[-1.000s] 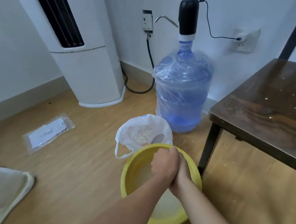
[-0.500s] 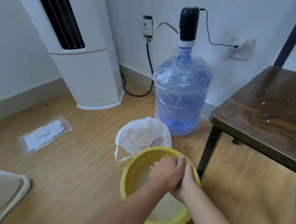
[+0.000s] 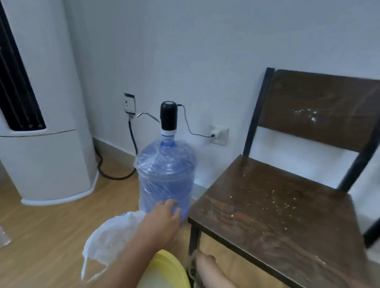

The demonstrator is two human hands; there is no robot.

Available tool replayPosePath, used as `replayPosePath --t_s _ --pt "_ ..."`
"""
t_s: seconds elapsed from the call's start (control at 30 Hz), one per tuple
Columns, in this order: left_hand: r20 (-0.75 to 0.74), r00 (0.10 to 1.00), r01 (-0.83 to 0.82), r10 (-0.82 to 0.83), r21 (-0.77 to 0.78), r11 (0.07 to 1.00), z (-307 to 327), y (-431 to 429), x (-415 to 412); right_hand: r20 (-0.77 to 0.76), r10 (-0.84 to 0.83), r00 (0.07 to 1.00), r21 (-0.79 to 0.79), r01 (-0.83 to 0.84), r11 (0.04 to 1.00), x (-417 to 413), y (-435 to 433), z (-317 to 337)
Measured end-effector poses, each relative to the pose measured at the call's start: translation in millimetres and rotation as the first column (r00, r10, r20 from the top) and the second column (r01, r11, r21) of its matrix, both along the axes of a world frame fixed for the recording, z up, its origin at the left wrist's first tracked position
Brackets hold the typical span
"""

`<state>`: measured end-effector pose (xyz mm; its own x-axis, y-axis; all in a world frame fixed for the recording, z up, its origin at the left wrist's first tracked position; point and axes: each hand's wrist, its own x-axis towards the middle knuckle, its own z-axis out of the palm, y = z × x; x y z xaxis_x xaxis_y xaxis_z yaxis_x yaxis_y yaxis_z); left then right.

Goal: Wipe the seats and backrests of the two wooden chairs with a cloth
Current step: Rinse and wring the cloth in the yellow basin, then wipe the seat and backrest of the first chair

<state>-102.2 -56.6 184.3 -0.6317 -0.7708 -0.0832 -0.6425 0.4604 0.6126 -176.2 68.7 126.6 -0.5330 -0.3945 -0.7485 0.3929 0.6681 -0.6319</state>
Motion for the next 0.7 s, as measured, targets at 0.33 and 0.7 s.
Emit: replayPosePath --t_s 0.33,0.7 --pt "-0.226 0.973 -0.022 0.048 0.115 0.993 -2 25 -36 -0.406 0.333 0.851 0.069 -0.335 0.940 -83 127 171" --pt "-0.342 0.938 -0.056 0.064 0.033 0.998 -18 21 -40 -0.901 0.007 0.434 0.100 0.190 0.977 -256 103 112"
